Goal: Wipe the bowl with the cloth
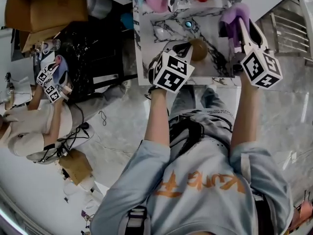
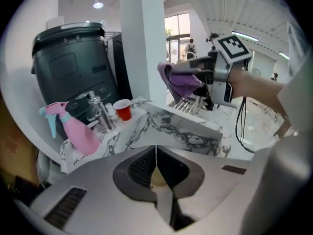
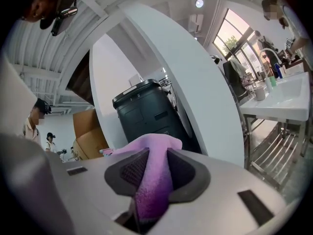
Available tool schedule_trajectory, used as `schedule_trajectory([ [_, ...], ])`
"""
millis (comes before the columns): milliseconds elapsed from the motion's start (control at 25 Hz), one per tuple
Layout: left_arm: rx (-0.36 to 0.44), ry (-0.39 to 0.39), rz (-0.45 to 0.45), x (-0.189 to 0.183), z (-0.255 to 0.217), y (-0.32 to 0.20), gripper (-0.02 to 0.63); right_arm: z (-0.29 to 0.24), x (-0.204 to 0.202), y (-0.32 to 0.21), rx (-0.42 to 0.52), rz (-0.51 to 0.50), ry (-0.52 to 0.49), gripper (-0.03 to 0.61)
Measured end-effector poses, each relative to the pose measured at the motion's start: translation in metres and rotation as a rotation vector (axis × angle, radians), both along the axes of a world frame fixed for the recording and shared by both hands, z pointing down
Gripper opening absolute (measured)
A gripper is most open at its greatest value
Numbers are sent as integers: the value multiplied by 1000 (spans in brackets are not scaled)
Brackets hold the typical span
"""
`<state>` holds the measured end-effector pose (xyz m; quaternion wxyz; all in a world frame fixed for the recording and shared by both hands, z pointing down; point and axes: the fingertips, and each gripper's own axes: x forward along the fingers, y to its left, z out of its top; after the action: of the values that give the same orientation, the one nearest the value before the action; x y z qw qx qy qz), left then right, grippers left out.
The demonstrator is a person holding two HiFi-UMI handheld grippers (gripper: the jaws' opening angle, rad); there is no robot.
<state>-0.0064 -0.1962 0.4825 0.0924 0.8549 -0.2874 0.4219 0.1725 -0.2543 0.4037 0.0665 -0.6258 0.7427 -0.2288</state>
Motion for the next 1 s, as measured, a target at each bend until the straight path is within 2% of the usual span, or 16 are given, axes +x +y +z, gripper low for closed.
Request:
schedule_trajectory([
  [160,-102,-88,154,15,38,9,23,4,9,-3,-16,37,26,124],
  [280,-175,-131,200,14,69,10,23,13,8,-1,-33,43,38,124],
  [400,-211,-159,233,17,88,11,25,22,7,0,-52,51,40,124],
  [560,-265,-154,297,30,105,20,25,30,4,3,-73,57,47,124],
  [720,-391,-79,338,46,121,32,26,36,4,5,-84,63,50,124],
  [880,-424,-105,361,48,139,30,31,41,3,5,-94,70,48,124],
  [960,-467,-118,371,47,148,34,126,43,2,5,-102,70,46,124],
  [1000,-492,-126,373,46,153,37,129,44,1,5,-105,69,45,124],
])
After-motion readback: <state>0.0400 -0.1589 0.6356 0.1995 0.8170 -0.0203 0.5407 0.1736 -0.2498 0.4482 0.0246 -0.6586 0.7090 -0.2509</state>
